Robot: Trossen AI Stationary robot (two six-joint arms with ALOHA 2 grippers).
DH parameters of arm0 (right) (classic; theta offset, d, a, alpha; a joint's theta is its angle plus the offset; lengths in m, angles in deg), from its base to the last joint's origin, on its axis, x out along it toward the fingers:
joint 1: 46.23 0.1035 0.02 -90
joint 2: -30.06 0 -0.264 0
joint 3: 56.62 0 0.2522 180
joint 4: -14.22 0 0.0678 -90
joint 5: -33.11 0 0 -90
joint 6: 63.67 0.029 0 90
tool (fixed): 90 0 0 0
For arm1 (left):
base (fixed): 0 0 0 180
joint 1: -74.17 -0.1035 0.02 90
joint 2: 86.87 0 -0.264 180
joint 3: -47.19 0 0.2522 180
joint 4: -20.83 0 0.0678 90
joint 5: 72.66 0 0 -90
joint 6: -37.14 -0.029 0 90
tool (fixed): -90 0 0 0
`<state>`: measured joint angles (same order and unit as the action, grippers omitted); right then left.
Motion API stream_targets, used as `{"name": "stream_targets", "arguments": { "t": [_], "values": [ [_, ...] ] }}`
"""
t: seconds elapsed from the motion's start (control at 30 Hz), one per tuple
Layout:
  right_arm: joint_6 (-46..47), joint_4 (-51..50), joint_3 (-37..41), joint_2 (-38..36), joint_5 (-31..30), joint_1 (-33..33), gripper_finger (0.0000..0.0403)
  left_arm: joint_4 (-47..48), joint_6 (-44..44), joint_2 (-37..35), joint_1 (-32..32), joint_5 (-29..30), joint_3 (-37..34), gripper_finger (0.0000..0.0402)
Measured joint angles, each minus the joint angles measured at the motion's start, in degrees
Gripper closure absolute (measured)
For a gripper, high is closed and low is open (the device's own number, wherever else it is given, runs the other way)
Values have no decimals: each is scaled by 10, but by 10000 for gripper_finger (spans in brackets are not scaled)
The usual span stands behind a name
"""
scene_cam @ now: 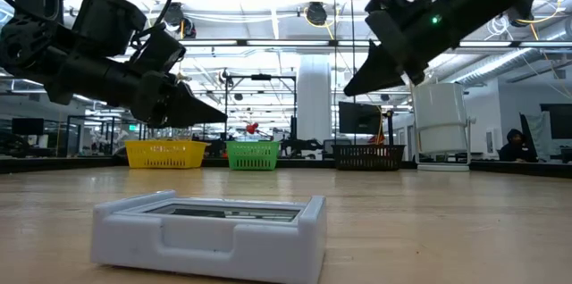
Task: Pick & Place Office items
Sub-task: Put the light blue charger adapter in the black bin, then put the white digital timer in the green bin
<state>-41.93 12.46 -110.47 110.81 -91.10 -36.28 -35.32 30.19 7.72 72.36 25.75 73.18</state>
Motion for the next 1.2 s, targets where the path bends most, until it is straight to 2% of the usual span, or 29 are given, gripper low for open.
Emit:
{"name": "stream_targets", "arguments": {
  "t": [0.13,0.27,0.5,0.63,0.77,0.97,1.1,1.2],
  "values": [
    [67,-96,-47,30,-18,42,392,18,-12,0,0,1,0,383],
    [119,-149,-94,82,-15,83,392,23,-26,0,-2,2,0,398],
    [160,-164,-181,171,30,145,392,21,-29,0,-3,6,0,390],
    [178,-192,-244,225,31,176,391,23,-30,0,-10,6,0,398],
    [198,-202,-304,275,45,203,386,30,-15,0,-20,6,0,383],
    [210,-207,-373,327,47,246,329,29,-17,0,-24,12,0,383],
    [230,-202,-395,338,60,271,269,38,-4,0,-25,22,0,397],
    [241,-199,-400,351,59,289,216,43,0,0,-25,22,0,394]
  ]
}}
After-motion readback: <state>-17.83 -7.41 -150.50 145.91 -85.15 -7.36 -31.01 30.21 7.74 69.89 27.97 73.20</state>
